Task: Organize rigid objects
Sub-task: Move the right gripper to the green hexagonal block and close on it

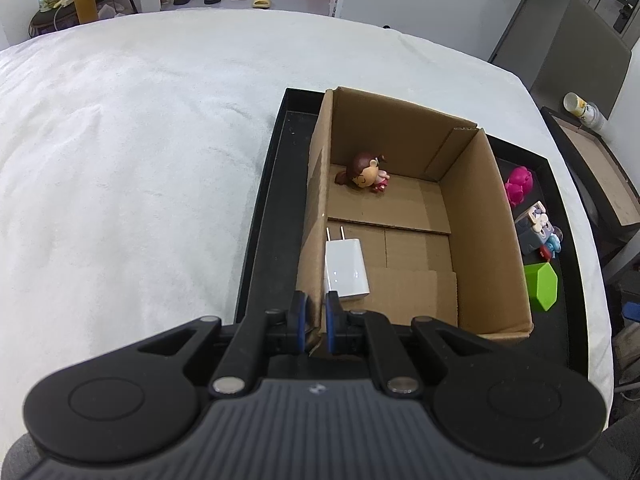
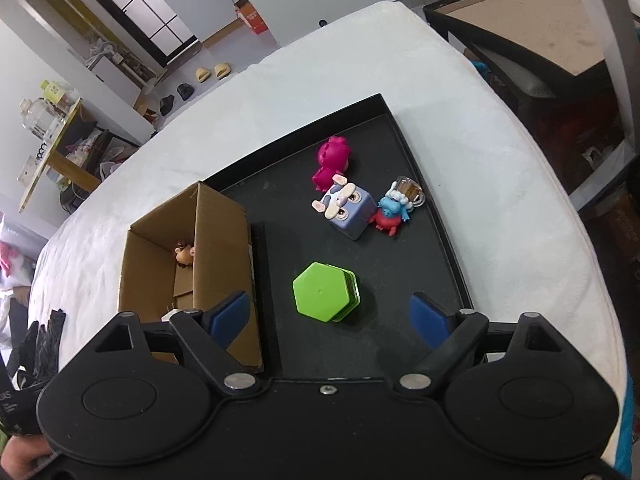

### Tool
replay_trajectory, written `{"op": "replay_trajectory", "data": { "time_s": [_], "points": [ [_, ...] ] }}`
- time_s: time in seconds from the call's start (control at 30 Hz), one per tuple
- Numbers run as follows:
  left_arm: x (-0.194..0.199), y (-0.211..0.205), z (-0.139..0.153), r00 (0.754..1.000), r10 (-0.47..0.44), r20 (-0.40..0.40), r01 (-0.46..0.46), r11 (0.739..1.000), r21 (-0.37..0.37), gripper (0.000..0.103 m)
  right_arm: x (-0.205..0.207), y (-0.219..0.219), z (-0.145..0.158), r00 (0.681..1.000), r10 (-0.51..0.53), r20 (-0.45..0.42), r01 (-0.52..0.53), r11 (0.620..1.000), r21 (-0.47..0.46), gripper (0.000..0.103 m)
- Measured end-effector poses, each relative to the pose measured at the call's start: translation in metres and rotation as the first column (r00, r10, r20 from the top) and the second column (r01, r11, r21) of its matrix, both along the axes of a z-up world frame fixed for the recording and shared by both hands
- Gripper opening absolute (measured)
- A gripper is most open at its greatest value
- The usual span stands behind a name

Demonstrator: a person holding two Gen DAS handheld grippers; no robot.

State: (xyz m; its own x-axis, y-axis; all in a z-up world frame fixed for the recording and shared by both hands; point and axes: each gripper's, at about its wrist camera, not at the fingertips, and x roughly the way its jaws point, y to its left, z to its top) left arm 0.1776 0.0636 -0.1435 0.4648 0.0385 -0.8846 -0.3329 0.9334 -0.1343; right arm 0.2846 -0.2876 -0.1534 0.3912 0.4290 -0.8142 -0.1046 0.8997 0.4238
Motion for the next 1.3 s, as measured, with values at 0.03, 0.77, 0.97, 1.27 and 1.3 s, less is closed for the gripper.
{"op": "replay_trajectory", "data": {
  "time_s": [0.03, 0.77, 0.97, 1.27, 1.3],
  "points": [
    [0.000, 0.000, 0.000, 1.000, -0.001, 0.000, 0.001, 1.000, -0.002, 0.009, 0.001, 0.002, -0.002, 1.000, 0.006, 0.000, -0.006, 1.000, -0.004, 0.087],
    [0.007, 0.003, -0.007, 1.000, -0.001, -0.021, 0.000, 1.000, -0.010, 0.009, 0.034, 0.060, -0.035, 0.989, 0.147, -0.008, -0.146, 0.975, -0.171, 0.086],
    [0.009, 0.003, -0.009, 1.000, -0.003, -0.028, 0.003, 1.000, -0.008, 0.009, 0.041, 0.066, -0.050, 0.984, 0.172, -0.039, -0.176, 0.964, -0.199, 0.086],
    [0.010, 0.002, -0.010, 1.000, -0.009, -0.030, 0.009, 1.000, -0.001, 0.009, 0.041, 0.062, -0.057, 0.977, 0.193, -0.088, -0.206, 0.965, -0.165, 0.047],
    [0.010, 0.001, -0.010, 0.999, -0.011, -0.030, 0.011, 1.000, 0.001, 0.009, 0.040, 0.061, -0.055, 0.977, 0.194, -0.086, -0.206, 0.964, -0.167, 0.047]
  ]
}}
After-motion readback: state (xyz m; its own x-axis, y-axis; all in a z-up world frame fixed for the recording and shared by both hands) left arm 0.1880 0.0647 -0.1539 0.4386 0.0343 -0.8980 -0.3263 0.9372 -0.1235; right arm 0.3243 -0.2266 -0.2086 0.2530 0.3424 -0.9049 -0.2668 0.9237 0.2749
